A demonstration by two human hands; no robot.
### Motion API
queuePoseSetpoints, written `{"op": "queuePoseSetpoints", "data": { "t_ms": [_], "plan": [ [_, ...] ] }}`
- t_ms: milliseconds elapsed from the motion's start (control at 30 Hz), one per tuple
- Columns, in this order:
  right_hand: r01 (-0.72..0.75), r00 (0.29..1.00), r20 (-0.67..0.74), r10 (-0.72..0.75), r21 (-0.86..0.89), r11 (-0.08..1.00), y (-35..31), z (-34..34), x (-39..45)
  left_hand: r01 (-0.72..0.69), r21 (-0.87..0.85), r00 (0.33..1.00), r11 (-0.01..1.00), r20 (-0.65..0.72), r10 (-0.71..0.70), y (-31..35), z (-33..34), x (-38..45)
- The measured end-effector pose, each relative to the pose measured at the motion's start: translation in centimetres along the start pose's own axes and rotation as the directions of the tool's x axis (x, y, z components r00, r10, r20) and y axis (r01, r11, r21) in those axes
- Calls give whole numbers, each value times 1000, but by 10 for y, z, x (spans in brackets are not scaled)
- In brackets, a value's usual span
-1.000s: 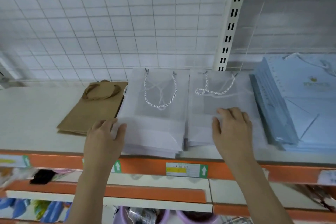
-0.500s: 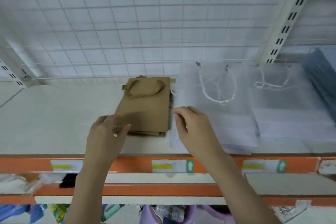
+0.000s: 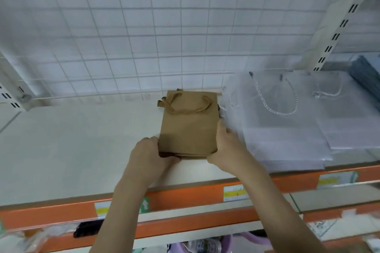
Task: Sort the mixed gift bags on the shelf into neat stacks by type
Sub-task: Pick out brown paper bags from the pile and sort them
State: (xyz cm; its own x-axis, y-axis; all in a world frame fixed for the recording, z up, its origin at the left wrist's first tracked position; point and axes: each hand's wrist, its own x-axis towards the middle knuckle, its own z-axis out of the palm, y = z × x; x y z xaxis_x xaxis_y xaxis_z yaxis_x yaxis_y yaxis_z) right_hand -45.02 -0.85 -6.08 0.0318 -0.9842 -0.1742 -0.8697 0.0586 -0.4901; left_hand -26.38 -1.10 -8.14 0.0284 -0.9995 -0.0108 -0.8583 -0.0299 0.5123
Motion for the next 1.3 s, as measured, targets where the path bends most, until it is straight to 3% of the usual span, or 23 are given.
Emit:
{"op": "queuePoseSetpoints", "data": {
  "t_ms": [200, 500, 633, 800, 1000, 1133, 1300],
  "plan": [
    [-59, 996, -66, 57, -24, 998, -1, 7, 0, -71, -13, 996, 997, -63, 70, -5, -1, -4],
    [35, 999, -44, -26, 208, 978, -4, 6, 2, 24, 38, 994, 999, -110, -20, -16, -14, -8],
    [18, 1000, -6, -17, 375, 927, -12, 14, 13, 91, -9, 994, 996, -66, -91, -24, -24, -6],
    [6, 1000, 27, -13, 231, 973, -18, 14, 29, 124, -28, 991, 992, 59, -122, -31, -35, 12],
    [76, 995, -45, -85, -182, 980, -27, 3, 20, 119, 14, 990, 993, 70, -120, -33, -35, 20],
    [111, 989, -78, -125, -166, 980, -20, 6, 20, 102, 41, 994, 994, 29, -103, -32, -34, 16],
    [72, 994, -84, -74, -16, 997, -13, 7, 21, 59, -16, 998, 998, 24, -58, -35, -33, 15]
  ]
}}
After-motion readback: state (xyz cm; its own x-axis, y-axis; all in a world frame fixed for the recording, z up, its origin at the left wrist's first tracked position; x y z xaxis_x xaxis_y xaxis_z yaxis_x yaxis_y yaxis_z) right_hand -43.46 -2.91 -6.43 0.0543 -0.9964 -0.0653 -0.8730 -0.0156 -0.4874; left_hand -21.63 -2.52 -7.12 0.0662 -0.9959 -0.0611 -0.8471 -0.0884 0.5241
